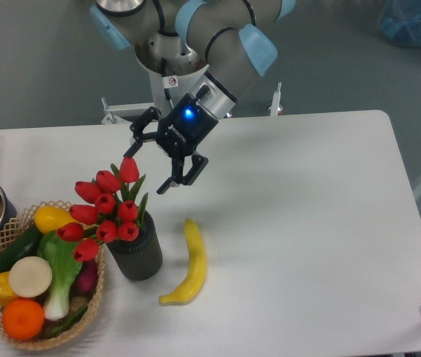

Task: Pick up the flowers from the vase
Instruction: 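Move the open gripper toward the red tulips in the black vase, then lower the gripper around the tulip stems just above the vase rim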

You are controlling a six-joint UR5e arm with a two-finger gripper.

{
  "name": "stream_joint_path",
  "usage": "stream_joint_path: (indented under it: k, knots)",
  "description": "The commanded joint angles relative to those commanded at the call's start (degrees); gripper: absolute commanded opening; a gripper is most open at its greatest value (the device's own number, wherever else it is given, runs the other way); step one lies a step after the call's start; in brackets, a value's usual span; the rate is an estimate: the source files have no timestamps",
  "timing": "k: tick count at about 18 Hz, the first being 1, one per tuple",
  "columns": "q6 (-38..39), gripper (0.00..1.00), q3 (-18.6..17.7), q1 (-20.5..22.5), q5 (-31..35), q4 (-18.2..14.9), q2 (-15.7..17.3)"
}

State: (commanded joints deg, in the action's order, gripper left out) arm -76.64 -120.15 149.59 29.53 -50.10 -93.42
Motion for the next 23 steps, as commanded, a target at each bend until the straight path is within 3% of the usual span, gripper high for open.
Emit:
stream_joint_path:
  k: [7, 23]
  knots:
    - [-0.9, 1.0, 5.1, -0.8, 0.1, 0.9, -3.8]
    - [-1.9, 1.0, 8.9, -3.7, -0.1, 2.1, -8.7]
